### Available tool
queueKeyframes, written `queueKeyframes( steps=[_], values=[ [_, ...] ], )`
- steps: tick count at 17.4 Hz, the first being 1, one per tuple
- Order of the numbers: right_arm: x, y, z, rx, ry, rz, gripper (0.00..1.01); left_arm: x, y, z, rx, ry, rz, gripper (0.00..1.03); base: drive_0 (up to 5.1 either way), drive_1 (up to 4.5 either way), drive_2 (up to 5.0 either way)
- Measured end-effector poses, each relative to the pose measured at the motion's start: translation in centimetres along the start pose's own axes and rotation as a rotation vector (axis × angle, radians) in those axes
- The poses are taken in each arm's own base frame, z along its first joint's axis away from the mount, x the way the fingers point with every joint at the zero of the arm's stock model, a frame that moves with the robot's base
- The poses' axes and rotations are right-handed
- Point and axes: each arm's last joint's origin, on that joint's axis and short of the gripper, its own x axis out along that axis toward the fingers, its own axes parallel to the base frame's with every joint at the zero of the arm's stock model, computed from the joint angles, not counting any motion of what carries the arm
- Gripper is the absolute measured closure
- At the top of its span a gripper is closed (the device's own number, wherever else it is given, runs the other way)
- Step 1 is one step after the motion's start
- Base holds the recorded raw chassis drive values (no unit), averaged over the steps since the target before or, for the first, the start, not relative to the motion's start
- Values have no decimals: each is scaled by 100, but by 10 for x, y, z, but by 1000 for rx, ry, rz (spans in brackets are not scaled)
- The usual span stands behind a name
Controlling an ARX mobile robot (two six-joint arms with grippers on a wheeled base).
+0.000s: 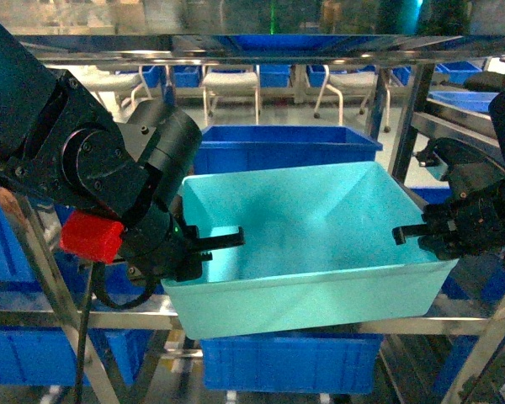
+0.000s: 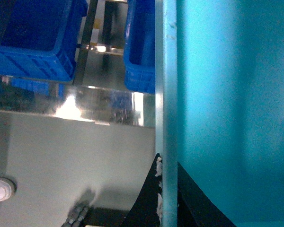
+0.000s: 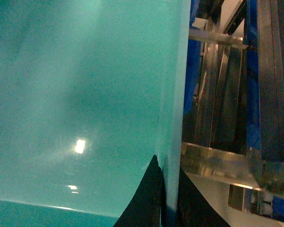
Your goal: Organize blue bins on left shelf correctly
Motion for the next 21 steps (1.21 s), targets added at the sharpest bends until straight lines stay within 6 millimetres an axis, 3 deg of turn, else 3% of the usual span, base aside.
queueKeyframes(
  steps=[4,7,21],
  values=[
    [0,0,1,2,-8,2,99,0,1,1,-4,-6,-1,101,0,0,0],
    [0,0,0,3,-2,1,99,0,1,0,-1,0,0,101,15,364,-333],
    [0,0,1,3,-4,0,99,1,1,1,-3,-1,1,101,0,0,0]
  ],
)
